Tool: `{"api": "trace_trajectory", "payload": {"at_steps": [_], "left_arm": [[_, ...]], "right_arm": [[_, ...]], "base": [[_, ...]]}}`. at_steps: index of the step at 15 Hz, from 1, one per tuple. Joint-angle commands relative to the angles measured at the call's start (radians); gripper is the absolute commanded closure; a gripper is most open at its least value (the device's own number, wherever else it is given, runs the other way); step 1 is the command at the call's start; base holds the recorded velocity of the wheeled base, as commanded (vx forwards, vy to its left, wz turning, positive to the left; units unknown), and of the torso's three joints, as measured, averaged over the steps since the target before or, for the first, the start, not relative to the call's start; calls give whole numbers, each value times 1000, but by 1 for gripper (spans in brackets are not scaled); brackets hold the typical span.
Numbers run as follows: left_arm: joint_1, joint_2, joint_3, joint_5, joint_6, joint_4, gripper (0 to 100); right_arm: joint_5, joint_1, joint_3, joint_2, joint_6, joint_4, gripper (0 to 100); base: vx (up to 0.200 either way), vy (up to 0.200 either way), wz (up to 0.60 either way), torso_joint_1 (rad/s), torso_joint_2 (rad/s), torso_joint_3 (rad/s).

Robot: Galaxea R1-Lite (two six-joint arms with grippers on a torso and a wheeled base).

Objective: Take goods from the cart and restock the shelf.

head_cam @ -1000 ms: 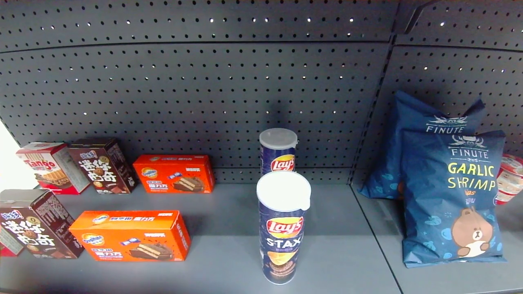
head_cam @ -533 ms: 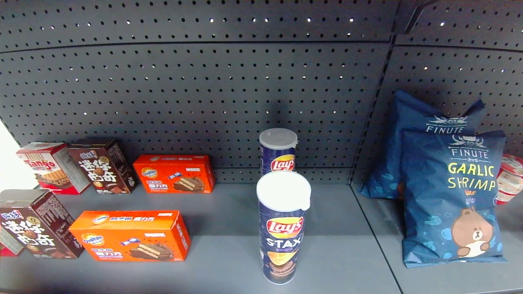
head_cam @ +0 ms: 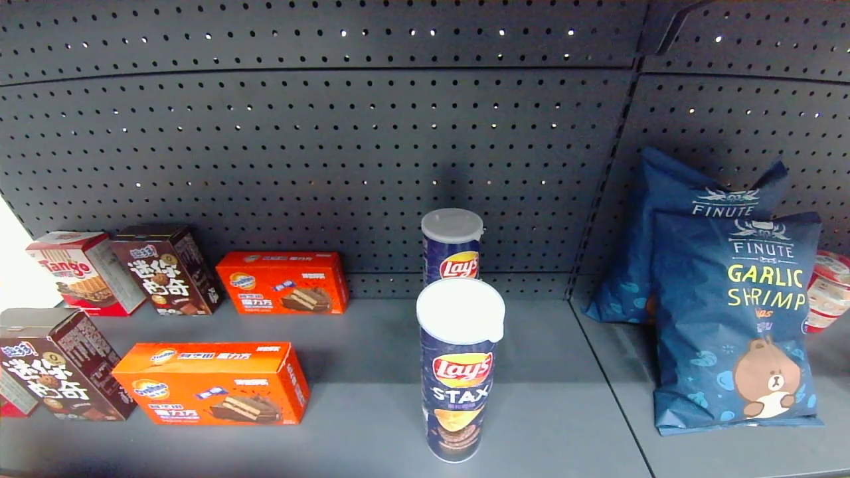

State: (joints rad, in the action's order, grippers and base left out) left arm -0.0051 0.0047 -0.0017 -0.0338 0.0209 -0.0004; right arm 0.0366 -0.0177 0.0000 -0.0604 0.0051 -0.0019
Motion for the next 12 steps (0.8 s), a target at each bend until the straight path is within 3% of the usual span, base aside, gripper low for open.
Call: {"api": "trace_trajectory", "payload": {"at_steps": [1, 12], "left_arm": [[1, 0, 0, 0, 1, 0, 0], [1, 0, 0, 0, 1, -1, 0]], "right_arm": [[0, 16, 0, 59, 1, -3, 0], [2, 16, 0, 57, -4, -3, 0]], "base": [[0, 0, 0, 0, 0, 0], [0, 0, 0, 0, 0, 0]]}}
